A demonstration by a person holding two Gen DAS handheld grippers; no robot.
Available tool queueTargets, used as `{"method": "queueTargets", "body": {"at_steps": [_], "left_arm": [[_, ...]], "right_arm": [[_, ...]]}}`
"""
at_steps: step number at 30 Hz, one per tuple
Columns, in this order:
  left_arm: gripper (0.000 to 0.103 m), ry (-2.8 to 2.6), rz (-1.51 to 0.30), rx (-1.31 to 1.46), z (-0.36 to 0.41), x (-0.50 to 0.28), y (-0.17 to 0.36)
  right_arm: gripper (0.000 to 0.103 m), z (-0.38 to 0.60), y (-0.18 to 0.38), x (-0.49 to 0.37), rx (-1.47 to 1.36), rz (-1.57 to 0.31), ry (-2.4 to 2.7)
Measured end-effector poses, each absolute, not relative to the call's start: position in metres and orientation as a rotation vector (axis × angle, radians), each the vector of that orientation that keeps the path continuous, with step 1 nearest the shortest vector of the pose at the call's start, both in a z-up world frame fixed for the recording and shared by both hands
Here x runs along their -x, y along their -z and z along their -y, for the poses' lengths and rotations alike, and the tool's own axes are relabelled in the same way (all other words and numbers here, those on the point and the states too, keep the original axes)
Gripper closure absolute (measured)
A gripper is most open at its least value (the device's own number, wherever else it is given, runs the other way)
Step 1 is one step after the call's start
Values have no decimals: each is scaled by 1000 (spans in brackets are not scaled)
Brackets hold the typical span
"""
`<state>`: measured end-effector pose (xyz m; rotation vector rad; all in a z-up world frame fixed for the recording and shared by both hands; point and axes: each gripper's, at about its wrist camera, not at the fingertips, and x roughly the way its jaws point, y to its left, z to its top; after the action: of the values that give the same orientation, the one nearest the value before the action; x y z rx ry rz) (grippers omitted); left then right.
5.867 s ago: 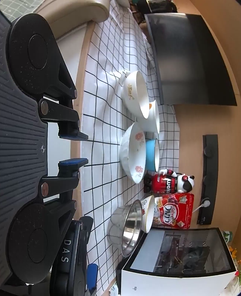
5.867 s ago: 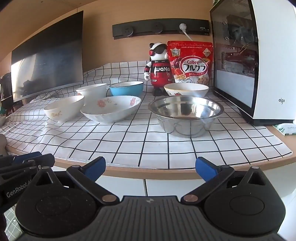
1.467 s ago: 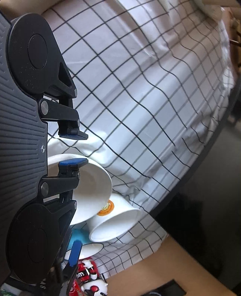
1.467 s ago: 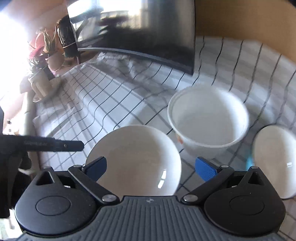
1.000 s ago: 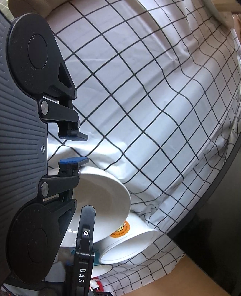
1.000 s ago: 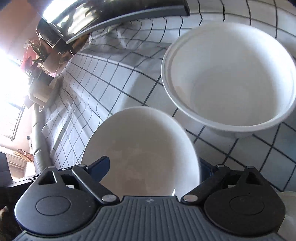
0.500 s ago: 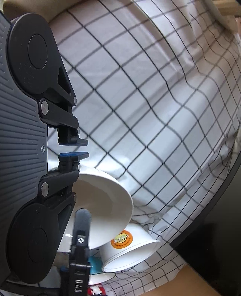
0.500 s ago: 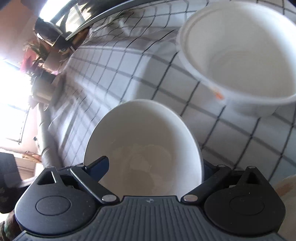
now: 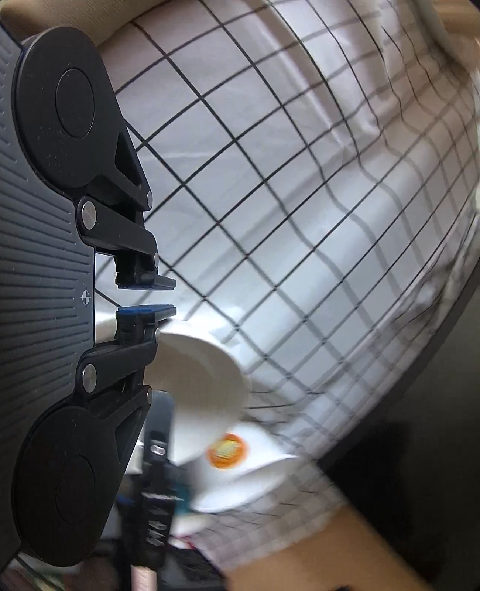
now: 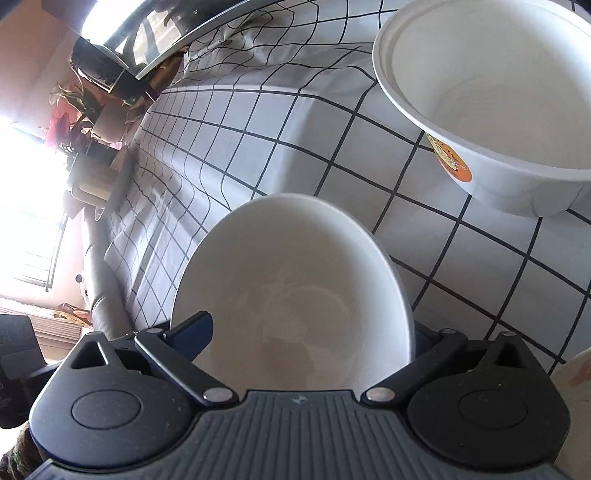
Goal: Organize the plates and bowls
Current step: 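Close the right tool on the bowl rim while the left tool grips the rim too, then lift the white bowl with both tools and carry it toward the floral plate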
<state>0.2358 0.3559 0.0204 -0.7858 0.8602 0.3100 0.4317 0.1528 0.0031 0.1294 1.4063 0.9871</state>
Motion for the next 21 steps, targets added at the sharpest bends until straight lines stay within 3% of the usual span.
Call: {"method": "queueTargets", "body": {"at_steps": [4,11,21], "left_arm": [[87,-183,-735,897,-369,-221,-36],[87,-121,-890,760,-343,-248,-28],[89,-200,-900,652,-334,-260,-29]], "right_arm": [[0,-152,-1,-440,-163,-1449,-991],[0,-161,-1,-444,-117,-1508,-991],[0,-167,-3,-441,-63,-1507,-995]]}}
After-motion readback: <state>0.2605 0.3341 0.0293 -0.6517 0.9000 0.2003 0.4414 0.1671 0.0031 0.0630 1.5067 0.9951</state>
